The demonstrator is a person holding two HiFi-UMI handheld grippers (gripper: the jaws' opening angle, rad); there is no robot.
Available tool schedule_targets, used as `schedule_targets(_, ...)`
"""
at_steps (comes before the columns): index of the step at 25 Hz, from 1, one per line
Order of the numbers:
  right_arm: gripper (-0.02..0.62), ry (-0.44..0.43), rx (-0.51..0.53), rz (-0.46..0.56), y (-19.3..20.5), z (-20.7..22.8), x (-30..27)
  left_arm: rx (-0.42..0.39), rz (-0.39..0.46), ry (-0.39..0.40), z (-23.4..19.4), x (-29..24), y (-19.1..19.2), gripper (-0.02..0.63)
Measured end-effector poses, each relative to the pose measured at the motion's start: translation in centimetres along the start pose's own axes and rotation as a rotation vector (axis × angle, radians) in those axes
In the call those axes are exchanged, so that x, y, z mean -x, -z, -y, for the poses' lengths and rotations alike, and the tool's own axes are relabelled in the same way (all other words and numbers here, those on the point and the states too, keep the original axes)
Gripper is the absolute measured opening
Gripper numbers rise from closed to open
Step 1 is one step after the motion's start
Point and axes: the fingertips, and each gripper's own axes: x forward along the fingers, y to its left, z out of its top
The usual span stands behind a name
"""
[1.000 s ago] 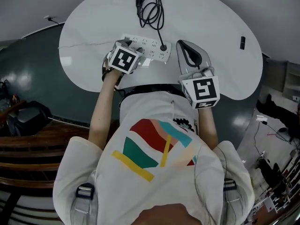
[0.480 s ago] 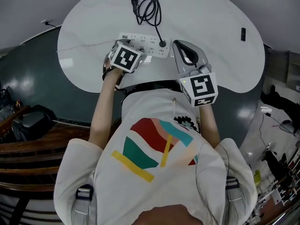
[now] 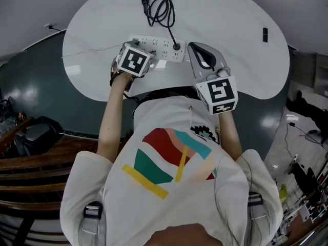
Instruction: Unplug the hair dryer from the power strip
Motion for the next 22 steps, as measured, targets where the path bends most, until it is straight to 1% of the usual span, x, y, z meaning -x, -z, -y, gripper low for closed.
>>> schedule_targets(4,0.015,-0.034,0.011,0.003,0.0,-0.5,-0.9,0.004,-0.004,-0.006,0.0,-0.1,0.1,0.275)
schedule_targets(6,0.014,-0.081,0.034,-0.021,0.8,-0.8,-1.7,-0.001,-0.004,-0.009,0.0,0.0,-0.1,0.276)
schedule_targets(7,0.028,-0.118,0.047,-0.043,1.5,-1.1,-2.2,-0.004,-0.006,-0.011,0.0,0.0,-0.2,0.278)
schedule_targets(9,0.155,-0.198,0.071,-0.102,3.3,-2.0,-3.4,-0.009,-0.012,-0.013,-0.1,-0.1,-0.5,0.283)
schedule_targets(10,0.186,-0.223,0.088,-0.129,4.3,-2.4,-4.0,-0.012,-0.017,-0.013,-0.2,-0.1,-0.6,0.291)
schedule_targets(13,0.159,-0.232,0.149,-0.157,6.7,-2.7,-5.6,-0.011,-0.041,-0.006,-0.1,-0.3,-0.5,0.291)
schedule_targets(14,0.147,-0.233,0.165,-0.159,7.2,-2.8,-6.2,0.001,-0.067,0.006,0.1,-0.5,0.1,0.290)
schedule_targets(16,0.144,-0.237,0.187,-0.173,8.3,-2.8,-7.3,0.031,-0.122,0.030,0.6,-0.6,1.4,0.290)
schedule_targets(18,0.142,-0.238,0.222,-0.197,9.2,-2.8,-8.3,0.038,-0.136,0.032,0.7,-0.6,1.7,0.291)
schedule_targets(21,0.097,-0.230,0.291,-0.216,9.8,-3.0,-9.1,0.037,-0.142,0.036,0.9,-0.6,1.6,0.291)
schedule_targets(22,0.092,-0.226,0.300,-0.213,9.8,-3.1,-9.3,0.037,-0.145,0.035,0.9,-0.6,1.6,0.291)
